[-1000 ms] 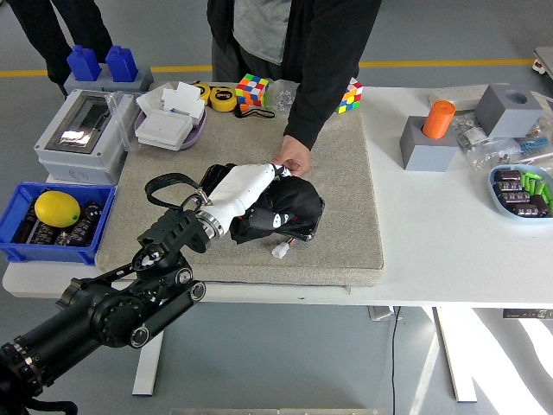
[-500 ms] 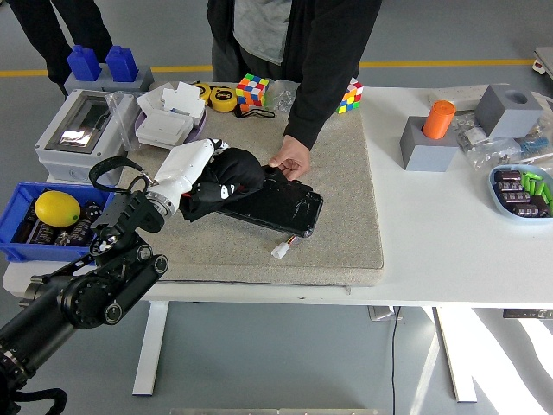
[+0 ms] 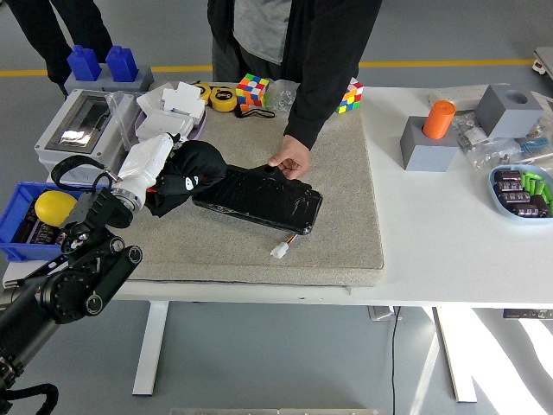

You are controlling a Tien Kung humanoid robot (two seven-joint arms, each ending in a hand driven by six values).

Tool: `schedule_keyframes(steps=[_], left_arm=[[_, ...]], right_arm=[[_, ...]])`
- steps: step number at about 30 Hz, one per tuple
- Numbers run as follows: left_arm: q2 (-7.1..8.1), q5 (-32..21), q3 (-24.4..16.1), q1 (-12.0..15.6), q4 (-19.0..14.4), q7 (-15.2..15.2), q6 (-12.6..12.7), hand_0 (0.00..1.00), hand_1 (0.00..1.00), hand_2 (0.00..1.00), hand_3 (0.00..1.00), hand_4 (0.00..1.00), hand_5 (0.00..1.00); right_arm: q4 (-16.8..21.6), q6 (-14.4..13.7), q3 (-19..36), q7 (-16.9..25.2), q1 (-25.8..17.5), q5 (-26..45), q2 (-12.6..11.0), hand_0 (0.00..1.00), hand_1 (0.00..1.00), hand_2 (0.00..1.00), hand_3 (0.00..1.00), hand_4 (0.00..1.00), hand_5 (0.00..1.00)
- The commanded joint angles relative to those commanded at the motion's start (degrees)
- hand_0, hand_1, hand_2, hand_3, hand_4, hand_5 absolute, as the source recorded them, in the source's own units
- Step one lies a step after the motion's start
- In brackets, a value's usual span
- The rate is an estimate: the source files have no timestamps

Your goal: Pick the rag up,wipe the panel,place it on the desk

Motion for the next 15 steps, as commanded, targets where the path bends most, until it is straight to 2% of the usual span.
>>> schedule_keyframes(steps=[9,15], left_arm=[[0.1,-0.61,1.63,0.17,-1.3,0.15,-0.14,0.244,0.349,0.434,0.557,0.716,0.002],[-0.13,-1.81,6.16,0.56,-3.86,0.48,-0.26,0.244,0.349,0.434,0.556,0.717,0.002]], right_arm=[[0.0,0.0,0.09,0.01,-0.02,-0.04,-0.08,0.59,0.596,0.523,0.523,0.872,0.341],[0.0,-0.02,0.03,0.05,-0.12,-0.05,-0.18,0.59,0.596,0.523,0.523,0.872,0.341]])
